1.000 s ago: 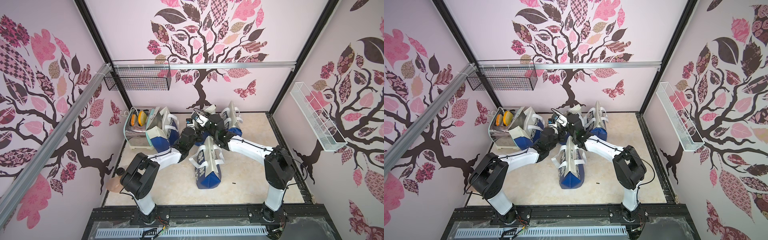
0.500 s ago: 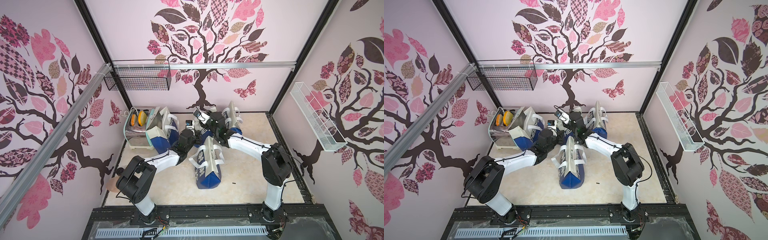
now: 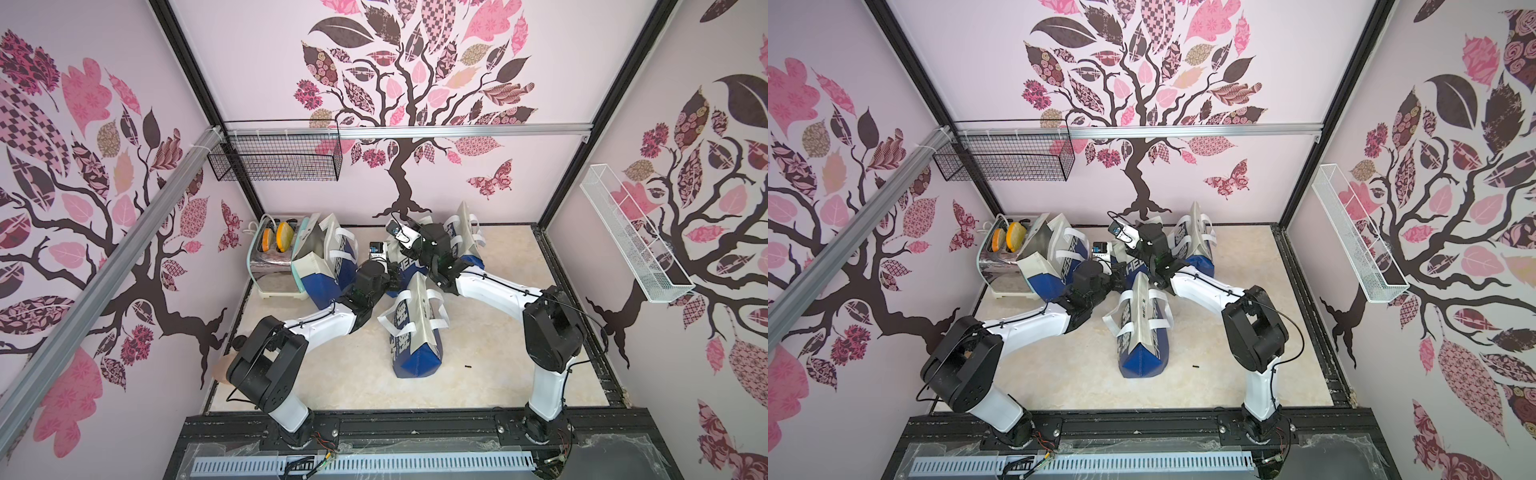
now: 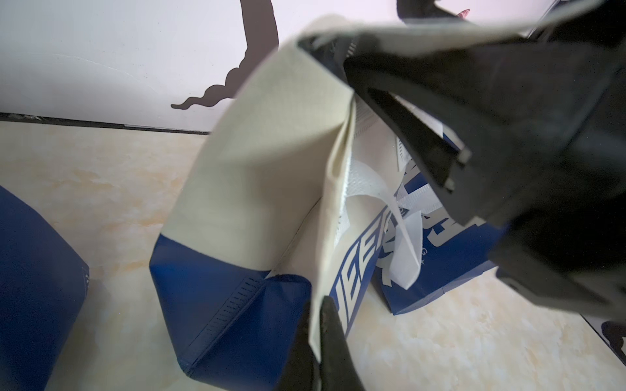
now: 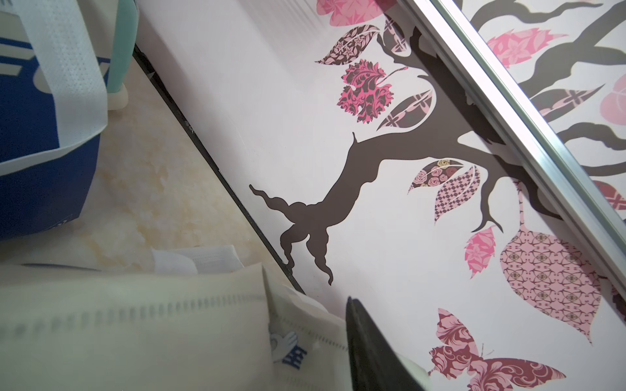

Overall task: Open the takeout bag
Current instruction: Open the takeout bag at the center of the board.

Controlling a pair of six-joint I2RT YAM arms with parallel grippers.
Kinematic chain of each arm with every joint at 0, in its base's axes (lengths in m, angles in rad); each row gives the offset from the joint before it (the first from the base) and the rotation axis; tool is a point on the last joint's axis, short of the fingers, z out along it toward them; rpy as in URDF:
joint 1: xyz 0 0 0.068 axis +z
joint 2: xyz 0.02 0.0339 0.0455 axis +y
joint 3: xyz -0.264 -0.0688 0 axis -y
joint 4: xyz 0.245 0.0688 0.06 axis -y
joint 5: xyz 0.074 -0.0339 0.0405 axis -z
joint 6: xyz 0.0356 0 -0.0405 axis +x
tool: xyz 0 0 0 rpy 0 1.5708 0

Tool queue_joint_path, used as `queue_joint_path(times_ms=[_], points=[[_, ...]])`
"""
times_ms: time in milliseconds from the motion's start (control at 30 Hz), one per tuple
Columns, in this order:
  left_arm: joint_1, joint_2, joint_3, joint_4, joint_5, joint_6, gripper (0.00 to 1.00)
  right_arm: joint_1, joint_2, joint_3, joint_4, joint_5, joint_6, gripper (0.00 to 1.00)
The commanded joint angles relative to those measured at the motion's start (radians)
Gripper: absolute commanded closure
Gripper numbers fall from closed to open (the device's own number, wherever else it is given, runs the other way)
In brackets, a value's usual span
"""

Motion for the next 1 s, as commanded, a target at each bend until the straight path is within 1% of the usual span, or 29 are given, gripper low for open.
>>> queue_joint_path(times_ms=[0,100,133,167,233,267,300,333,467,567,633,767,867,933,967], points=[[-0.010,-0.017,-0.046,-0.132,0.001,0.010,1.00,-0.069,0.008,0.032,0.049,0.060,-0.001,0.58],[-0.005,-0.027,-0.056,-0.133,-0.001,0.005,1.00,-0.090,0.000,0.026,0.042,0.050,-0.004,0.59],[-0.007,-0.029,-0.058,-0.133,-0.002,0.005,1.00,-0.095,-0.003,0.023,0.039,0.049,-0.005,0.61],[-0.005,-0.030,-0.060,-0.134,-0.003,0.005,1.00,-0.099,-0.008,0.020,0.037,0.047,-0.008,0.65],[-0.006,-0.028,-0.055,-0.137,-0.002,0.004,1.00,-0.100,-0.017,0.014,0.027,0.041,-0.019,0.79],[-0.006,-0.025,-0.050,-0.143,-0.003,0.003,1.00,-0.098,-0.025,0.014,0.013,0.036,-0.025,0.91],[-0.005,-0.020,-0.043,-0.149,-0.004,0.002,1.00,-0.095,-0.034,0.016,-0.002,0.037,-0.034,1.00],[-0.005,-0.015,-0.036,-0.158,-0.005,0.001,1.00,-0.089,-0.041,0.021,-0.016,0.044,-0.051,1.00],[-0.005,0.013,-0.004,-0.203,-0.024,-0.005,1.00,-0.059,-0.076,0.042,-0.131,0.094,-0.201,1.00],[-0.005,0.030,0.015,-0.236,-0.054,-0.010,1.00,-0.049,-0.097,0.089,-0.257,0.148,-0.249,1.00],[-0.005,0.040,0.029,-0.292,-0.072,-0.006,1.00,-0.047,-0.106,0.128,-0.351,0.172,-0.291,1.00],[-0.006,0.053,0.042,-0.339,-0.098,0.013,1.00,-0.048,-0.115,0.225,-0.531,0.179,-0.377,1.00],[-0.006,0.057,0.042,-0.359,-0.113,0.025,1.00,-0.048,-0.112,0.321,-0.658,0.148,-0.396,1.00],[-0.006,0.057,0.038,-0.365,-0.118,0.033,1.00,-0.047,-0.104,0.379,-0.699,0.133,-0.391,1.00],[-0.006,0.056,0.036,-0.363,-0.120,0.036,1.00,-0.049,-0.096,0.406,-0.709,0.125,-0.371,0.96]])
